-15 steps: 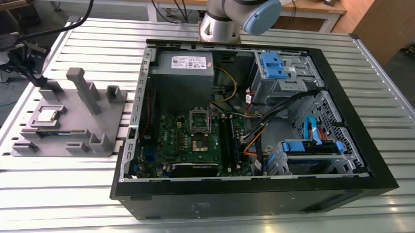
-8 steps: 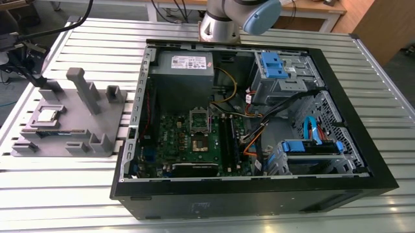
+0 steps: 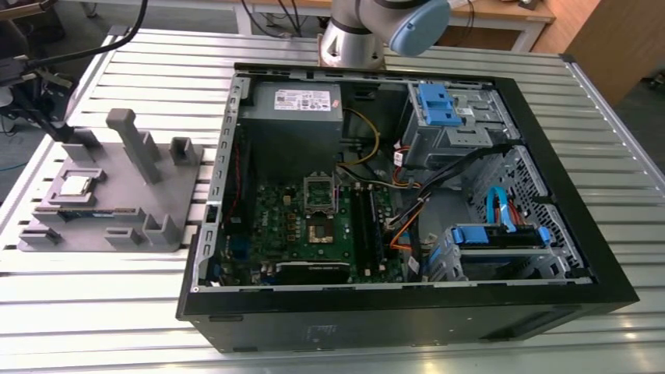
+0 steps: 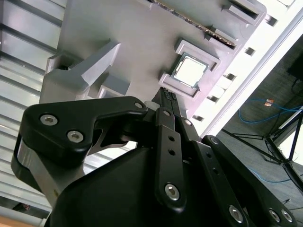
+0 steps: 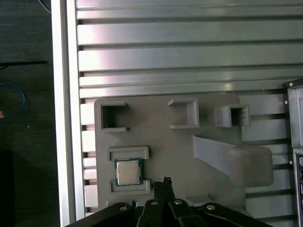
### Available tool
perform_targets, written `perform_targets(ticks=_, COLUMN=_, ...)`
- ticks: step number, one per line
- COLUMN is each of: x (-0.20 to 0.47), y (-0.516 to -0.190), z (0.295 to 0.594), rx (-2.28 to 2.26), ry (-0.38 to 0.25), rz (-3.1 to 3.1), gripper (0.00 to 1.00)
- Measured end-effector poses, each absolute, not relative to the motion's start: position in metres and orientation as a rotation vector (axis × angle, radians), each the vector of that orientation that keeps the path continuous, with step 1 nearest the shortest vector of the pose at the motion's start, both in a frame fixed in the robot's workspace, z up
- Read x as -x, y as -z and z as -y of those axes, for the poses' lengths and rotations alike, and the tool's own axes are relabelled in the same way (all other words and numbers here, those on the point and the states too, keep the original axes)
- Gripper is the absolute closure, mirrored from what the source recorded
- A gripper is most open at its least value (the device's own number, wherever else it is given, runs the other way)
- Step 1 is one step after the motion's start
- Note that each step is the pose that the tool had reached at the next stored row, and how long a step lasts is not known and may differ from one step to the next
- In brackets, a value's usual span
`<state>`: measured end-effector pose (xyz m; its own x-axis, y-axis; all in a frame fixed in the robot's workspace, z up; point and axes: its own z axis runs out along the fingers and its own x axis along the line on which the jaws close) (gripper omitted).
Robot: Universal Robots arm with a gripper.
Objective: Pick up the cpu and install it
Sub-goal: 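Pick up the cpu and move it towards the insertion slot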
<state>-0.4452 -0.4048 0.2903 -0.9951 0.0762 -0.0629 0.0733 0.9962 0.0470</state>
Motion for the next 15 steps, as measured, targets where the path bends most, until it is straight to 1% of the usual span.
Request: perform_targets(ticks=15, x=0.458, y=-0.277, z=0.405, rx=-0.115, ry=-0.069, rz=-3.074, gripper=0.89)
